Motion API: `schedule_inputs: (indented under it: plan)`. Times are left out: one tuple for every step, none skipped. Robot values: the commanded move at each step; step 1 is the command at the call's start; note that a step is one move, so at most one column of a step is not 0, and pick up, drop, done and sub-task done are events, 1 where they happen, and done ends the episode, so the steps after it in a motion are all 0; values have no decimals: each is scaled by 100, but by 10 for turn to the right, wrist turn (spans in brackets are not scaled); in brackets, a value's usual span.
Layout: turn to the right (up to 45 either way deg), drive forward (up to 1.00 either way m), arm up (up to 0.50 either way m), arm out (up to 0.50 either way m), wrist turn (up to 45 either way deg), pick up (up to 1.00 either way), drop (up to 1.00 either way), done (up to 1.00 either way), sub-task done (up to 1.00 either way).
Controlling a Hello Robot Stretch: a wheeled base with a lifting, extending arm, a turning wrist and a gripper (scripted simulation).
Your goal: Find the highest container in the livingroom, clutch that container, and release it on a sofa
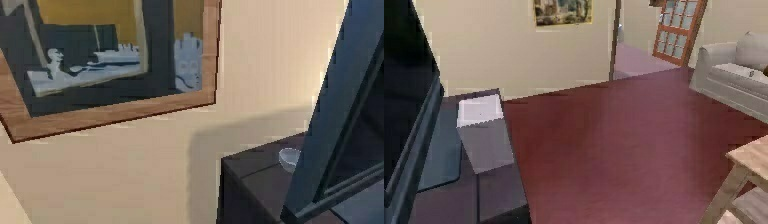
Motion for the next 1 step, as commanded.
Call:
schedule_inputs:
  plan:
    - [0,15,0,0,0,0,0,0,0]
